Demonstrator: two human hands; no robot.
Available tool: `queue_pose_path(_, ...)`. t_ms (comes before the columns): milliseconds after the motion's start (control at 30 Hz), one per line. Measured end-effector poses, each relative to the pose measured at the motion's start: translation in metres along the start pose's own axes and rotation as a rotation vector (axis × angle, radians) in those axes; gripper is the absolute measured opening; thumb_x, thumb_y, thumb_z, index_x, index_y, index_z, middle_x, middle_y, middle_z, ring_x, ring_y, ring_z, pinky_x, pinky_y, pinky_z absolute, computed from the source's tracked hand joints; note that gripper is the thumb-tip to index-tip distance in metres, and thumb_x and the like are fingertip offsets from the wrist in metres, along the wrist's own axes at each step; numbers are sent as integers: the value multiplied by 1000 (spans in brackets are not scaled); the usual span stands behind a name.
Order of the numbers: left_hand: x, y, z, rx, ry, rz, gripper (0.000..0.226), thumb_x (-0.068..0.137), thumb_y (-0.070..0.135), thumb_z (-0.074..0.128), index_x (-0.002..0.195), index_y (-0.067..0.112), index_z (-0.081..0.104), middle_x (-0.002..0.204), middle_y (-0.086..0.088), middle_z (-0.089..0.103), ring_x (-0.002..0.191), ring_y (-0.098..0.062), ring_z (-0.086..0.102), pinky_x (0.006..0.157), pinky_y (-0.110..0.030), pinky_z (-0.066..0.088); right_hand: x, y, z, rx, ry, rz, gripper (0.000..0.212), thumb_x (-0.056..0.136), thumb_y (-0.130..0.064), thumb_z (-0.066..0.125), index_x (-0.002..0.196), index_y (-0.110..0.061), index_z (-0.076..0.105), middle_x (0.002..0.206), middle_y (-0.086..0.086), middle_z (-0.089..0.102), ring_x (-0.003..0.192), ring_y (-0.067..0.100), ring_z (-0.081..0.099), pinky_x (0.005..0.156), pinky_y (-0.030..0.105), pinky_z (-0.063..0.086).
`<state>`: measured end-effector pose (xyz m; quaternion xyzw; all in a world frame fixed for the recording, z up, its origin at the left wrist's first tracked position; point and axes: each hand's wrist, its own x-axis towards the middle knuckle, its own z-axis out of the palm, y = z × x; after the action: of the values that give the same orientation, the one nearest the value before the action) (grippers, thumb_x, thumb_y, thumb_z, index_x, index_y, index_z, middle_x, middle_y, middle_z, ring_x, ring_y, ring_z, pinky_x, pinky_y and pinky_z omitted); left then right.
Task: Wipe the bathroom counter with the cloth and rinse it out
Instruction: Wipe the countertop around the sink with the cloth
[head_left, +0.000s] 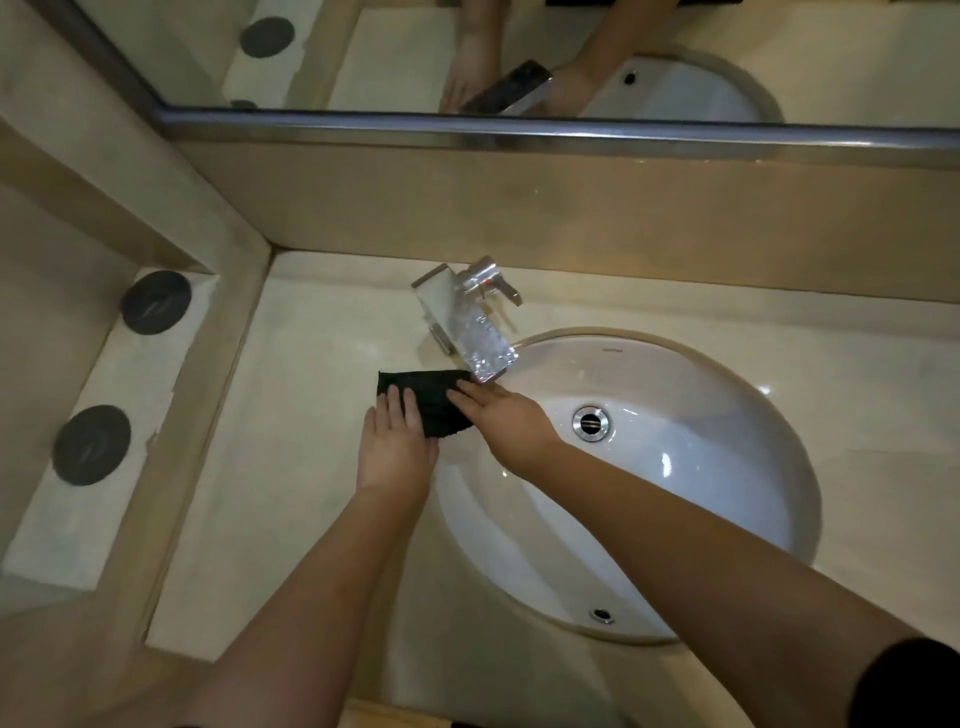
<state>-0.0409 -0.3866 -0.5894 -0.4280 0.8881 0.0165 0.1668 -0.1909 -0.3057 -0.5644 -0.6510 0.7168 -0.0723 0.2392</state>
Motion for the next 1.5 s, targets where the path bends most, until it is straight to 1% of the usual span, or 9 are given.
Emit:
queue_pose_path(267, -38, -68, 12, -174, -68, -64, 68, 97, 39, 30, 152, 6, 9, 159, -15, 7, 147, -27, 9, 120, -39, 9, 31, -67, 48, 7, -69, 22, 59, 98, -5, 37, 152, -15, 17, 161, 4, 4, 148, 20, -1, 118, 32, 10)
queue_pose_path(567, -103, -89, 46, -173, -112, 58, 83, 82, 51, 15, 150, 3, 12, 158, -18, 12, 146, -32, 13, 117, -45, 16, -19, -102, 91, 74, -76, -77, 51, 99, -4, 39, 148, -15, 31, 158, 6, 18, 147, 22, 8, 118, 31, 2)
queue_pose_path(700, -126, -64, 52, -186, -114, 150, 85, 83, 57, 32, 146, 0, 30, 153, -21, 27, 140, -36, 29, 113, -45, 27, -65, -89, 101, 188, -44, -30, 50, 96, -1, 45, 145, -13, 38, 156, 7, 25, 146, 24, 16, 120, 34, 14)
queue_pose_path(867, -132, -21, 50, -194, -101, 365, 82, 82, 57, 38, 138, -2, 44, 146, -22, 41, 135, -38, 39, 111, -44, 23, -119, -84, 100, 305, -108, 179, 46, 101, -21, 42, 146, -26, 36, 155, -1, 30, 140, 17, 28, 112, 28, 26)
queue_pose_path(967, -135, -4, 50, -118, -124, 530, 67, 80, 50, 48, 124, 3, 61, 133, -16, 56, 128, -35, 49, 105, -46, 41, -147, -71, 92, 248, -135, 226, 45, 97, -20, 45, 140, -30, 45, 133, 2, 53, 120, 23, 48, 93, 34, 43)
queue_pose_path(1100, -128, 18, 40, -91, -194, 642, 31, 84, 42, 60, 99, 16, 69, 98, -2, 69, 110, -27, 59, 107, -43, 36, -171, -50, 76, 276, -65, 411, 39, 90, -12, 47, 125, -24, 59, 112, 5, 62, 105, 25, 56, 80, 35, 46)
queue_pose_path(1200, -117, 40, 30, -210, -198, 657, 24, 94, 33, 48, 106, 21, 65, 99, 1, 66, 100, -21, 56, 104, -34, 27, -188, -36, 64, 265, 11, 536, 33, 90, -12, 48, 120, -21, 54, 111, 2, 64, 101, 26, 58, 76, 34, 47)
queue_pose_path(1333, -114, 68, 26, -380, -112, 689, 13, 80, 12, 64, 90, 15, 73, 85, -4, 67, 83, -29, 60, 77, -36, 44, -212, -12, 51, 258, 59, 599, 18, 87, -13, 51, 102, -22, 55, 93, -1, 64, 87, 23, 58, 65, 34, 45)
queue_pose_path(1500, -119, 96, 7, -618, -196, 375, 16, 85, 24, 63, 101, 23, 67, 102, 5, 59, 98, -17, 56, 71, -25, 38, -227, -3, 38, 393, 203, 610, 11, 89, -17, 57, 97, -23, 58, 88, -7, 64, 79, 15, 56, 63, 29, 44)
